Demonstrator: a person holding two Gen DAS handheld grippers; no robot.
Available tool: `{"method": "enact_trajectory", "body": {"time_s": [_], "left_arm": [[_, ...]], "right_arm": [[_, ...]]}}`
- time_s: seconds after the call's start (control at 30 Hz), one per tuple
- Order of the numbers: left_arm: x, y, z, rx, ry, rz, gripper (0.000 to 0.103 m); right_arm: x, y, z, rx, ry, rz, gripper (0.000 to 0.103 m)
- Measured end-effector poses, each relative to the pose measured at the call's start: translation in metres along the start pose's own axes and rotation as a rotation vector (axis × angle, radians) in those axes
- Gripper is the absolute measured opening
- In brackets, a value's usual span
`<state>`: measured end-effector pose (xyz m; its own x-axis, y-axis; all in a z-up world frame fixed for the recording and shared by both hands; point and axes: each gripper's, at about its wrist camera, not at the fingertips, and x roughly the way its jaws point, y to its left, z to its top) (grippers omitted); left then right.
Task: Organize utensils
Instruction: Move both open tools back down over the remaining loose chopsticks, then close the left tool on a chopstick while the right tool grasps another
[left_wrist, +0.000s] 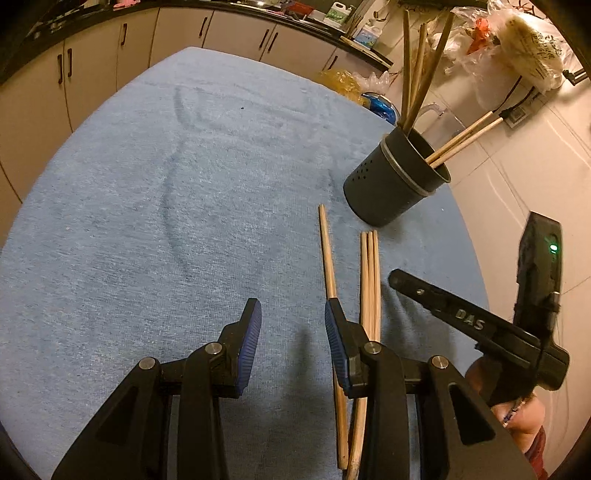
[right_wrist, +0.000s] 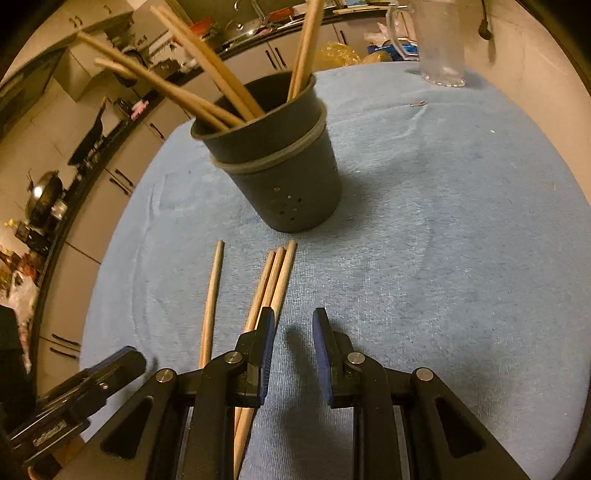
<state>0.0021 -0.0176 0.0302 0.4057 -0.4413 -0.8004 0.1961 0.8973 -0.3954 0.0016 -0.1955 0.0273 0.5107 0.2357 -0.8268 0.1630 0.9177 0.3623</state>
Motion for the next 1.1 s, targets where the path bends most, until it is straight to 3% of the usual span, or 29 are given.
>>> {"method": "enact_trajectory", "body": {"time_s": [0.2, 0.33, 0.57, 0.73, 1.1], "left_arm": [[-0.009, -0.003, 0.001, 0.015, -0.014, 0.0, 0.034], [-0.008, -0.01, 0.005, 0.03, -0.006, 0.005, 0.034], [-0.013, -0.018, 0.009, 0.046, -0.004, 0.022, 0.034], [-0.015, -0.019, 0.011, 0.042, -0.006, 0.038, 0.034], [0.005, -0.027, 0.026, 0.058, 0.044, 0.043, 0.034]], "right_arm": [[0.015, 0.011, 0.004, -0.043, 0.013, -0.068, 0.012], [0.022, 0.026, 0.012, -0.122, 0.035, -0.136, 0.012], [0.016, 0.011, 0.015, 0.011, 0.052, -0.023, 0.012], [0.024, 0.015, 0.016, -0.005, 0.069, 0.019, 0.012], [0.023, 0.018, 0.017, -0.125, 0.067, -0.109, 0.009]]}}
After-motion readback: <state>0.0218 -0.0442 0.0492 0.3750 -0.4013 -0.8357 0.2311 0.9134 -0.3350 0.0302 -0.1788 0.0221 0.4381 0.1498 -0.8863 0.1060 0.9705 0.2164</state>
